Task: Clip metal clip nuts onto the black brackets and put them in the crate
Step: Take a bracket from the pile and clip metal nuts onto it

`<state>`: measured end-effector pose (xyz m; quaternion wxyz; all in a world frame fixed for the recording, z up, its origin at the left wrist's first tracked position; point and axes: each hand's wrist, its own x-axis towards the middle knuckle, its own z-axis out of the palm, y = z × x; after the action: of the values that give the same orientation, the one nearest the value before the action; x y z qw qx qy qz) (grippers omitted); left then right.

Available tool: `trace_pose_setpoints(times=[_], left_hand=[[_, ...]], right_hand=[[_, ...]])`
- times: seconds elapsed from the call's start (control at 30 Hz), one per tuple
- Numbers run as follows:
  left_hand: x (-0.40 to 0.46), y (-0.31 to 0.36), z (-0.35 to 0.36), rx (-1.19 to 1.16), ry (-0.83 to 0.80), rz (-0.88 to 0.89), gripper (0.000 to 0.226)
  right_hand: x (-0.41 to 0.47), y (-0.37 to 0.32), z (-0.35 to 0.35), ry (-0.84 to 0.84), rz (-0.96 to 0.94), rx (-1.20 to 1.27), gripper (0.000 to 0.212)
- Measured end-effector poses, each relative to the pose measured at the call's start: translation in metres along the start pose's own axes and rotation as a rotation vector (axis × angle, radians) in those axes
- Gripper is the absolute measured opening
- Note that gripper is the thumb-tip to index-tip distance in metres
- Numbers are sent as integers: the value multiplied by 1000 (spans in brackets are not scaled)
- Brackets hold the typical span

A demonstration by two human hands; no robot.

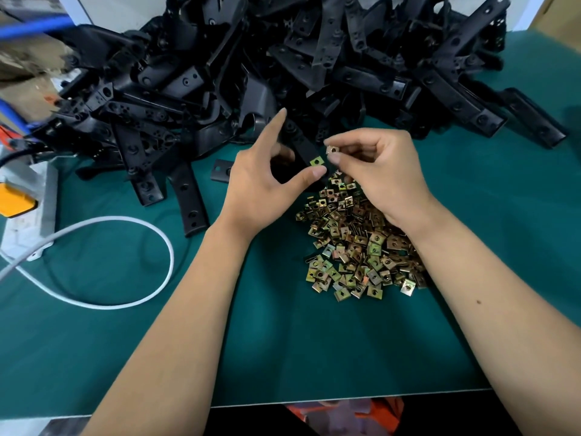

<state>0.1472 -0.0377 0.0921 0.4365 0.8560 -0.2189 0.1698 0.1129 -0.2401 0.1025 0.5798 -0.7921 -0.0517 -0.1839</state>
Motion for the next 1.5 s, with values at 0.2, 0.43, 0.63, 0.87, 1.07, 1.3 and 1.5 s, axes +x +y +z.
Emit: trace_pose_setpoints(times=[0.2,0.43,0.63,0.87,1.07,1.3,1.5], left_hand=[[-1,8,1,117,-46,147,102],[-4,13,4,147,-72,156,101],[-5,13,4,151,-70,156,101],[-4,13,4,125,-93,136,102],[-4,13,5,123,-94,153,102],[-4,15,5,126,-92,174,101],[-7,16,9,142,-65,179,102]], right_hand=[[0,-3,-1,-15,69,134,29],[0,-4,-1,1,98,237,23],[0,-4,-1,-7,89,232,23],[0,-3,1,39,97,236,24],[0,-2,3,7,102,214,24],[0,-2,4,21,112,276,17],[1,-3,2,37,133,307,29]])
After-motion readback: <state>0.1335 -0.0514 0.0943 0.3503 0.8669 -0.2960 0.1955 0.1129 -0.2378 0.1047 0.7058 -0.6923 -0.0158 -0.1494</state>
